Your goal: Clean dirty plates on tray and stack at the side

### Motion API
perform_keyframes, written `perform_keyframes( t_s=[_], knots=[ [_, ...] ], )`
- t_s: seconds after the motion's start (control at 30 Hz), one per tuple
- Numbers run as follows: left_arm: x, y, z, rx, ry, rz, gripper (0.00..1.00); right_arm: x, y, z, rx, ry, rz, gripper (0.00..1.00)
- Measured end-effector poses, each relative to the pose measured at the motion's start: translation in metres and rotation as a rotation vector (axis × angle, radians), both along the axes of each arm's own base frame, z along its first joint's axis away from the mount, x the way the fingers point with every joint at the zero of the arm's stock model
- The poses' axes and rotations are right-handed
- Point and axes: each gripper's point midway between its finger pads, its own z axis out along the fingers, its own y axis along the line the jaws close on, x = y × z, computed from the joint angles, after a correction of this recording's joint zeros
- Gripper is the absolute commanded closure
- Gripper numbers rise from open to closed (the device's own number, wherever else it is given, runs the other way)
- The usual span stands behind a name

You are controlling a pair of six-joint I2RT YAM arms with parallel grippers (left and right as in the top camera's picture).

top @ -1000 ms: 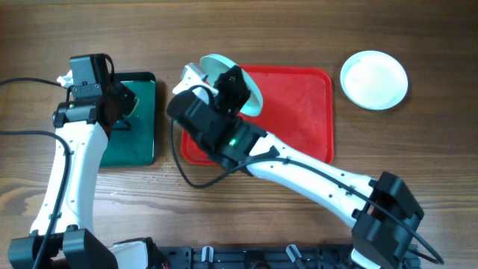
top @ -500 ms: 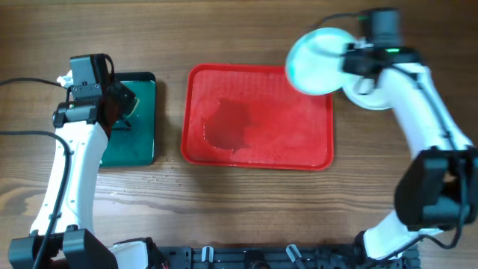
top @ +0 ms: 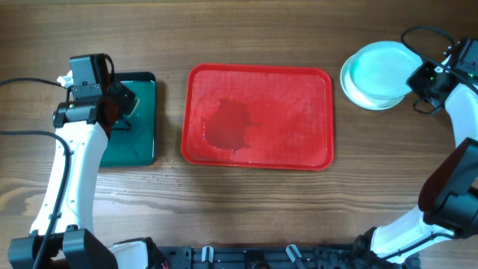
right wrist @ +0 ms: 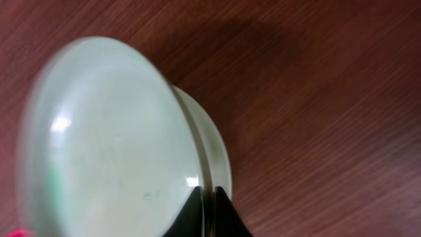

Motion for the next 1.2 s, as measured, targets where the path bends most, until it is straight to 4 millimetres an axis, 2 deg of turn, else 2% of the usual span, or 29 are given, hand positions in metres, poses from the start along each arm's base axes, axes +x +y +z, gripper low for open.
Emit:
perform_keyframes(
  t_s=[0.1, 0.23, 0.4, 0.57, 0.6, 0.63, 0.67, 0.7, 0.77, 0.8, 0.87, 0.97, 1.03, 1.2],
  knots=[
    [0.0, 0.0, 0.0, 0.0, 0.0, 0.0, 0.96, 0.003, 0.005, -0.005, 0.022, -0.002, 0.002, 0.4],
    [0.0, 0.0, 0.0, 0.0, 0.0, 0.0, 0.96, 0.009, 0.021, -0.004, 0.087, -0.027, 0.046, 0.39],
    [0.002, 0.002, 0.0, 0.005, -0.006, 0.005, 0.96, 0.015, 0.066, -0.001, 0.235, -0.054, 0.168, 0.39],
    [0.005, 0.023, -0.016, 0.005, 0.02, 0.058, 0.96, 0.021, 0.147, 0.001, 0.262, -0.022, 0.348, 0.39],
    [0.006, 0.027, -0.021, 0.003, 0.028, 0.07, 0.96, 0.021, 0.152, 0.002, 0.261, -0.022, 0.358, 0.39],
    [0.007, 0.035, -0.03, -0.001, 0.046, 0.088, 0.96, 0.022, 0.187, 0.011, 0.241, -0.029, 0.437, 0.38],
    [0.007, 0.04, -0.04, -0.008, 0.068, 0.101, 0.96, 0.022, 0.206, 0.017, 0.226, -0.037, 0.477, 0.38],
    [0.007, 0.043, -0.046, -0.014, 0.079, 0.107, 0.95, 0.022, 0.217, 0.021, 0.212, -0.042, 0.496, 0.38],
    [0.01, 0.044, -0.063, -0.043, 0.105, 0.106, 0.93, 0.019, 0.25, 0.034, 0.172, -0.065, 0.556, 0.38],
    [0.011, 0.042, -0.068, -0.053, 0.113, 0.101, 0.93, 0.018, 0.261, 0.039, 0.158, -0.075, 0.577, 0.37],
    [0.012, 0.037, -0.08, -0.086, 0.136, 0.086, 0.87, 0.014, 0.292, 0.048, 0.117, -0.099, 0.634, 0.37],
    [0.014, 0.032, -0.085, -0.113, 0.139, 0.076, 0.83, 0.009, 0.314, 0.053, 0.063, -0.108, 0.671, 0.36],
    [0.015, 0.031, -0.084, -0.12, 0.134, 0.071, 0.75, 0.006, 0.321, 0.055, 0.032, -0.112, 0.678, 0.36],
    [0.016, 0.029, -0.084, -0.128, 0.131, 0.066, 0.73, 0.001, 0.331, 0.073, 0.003, -0.152, 0.695, 0.35]
  ],
)
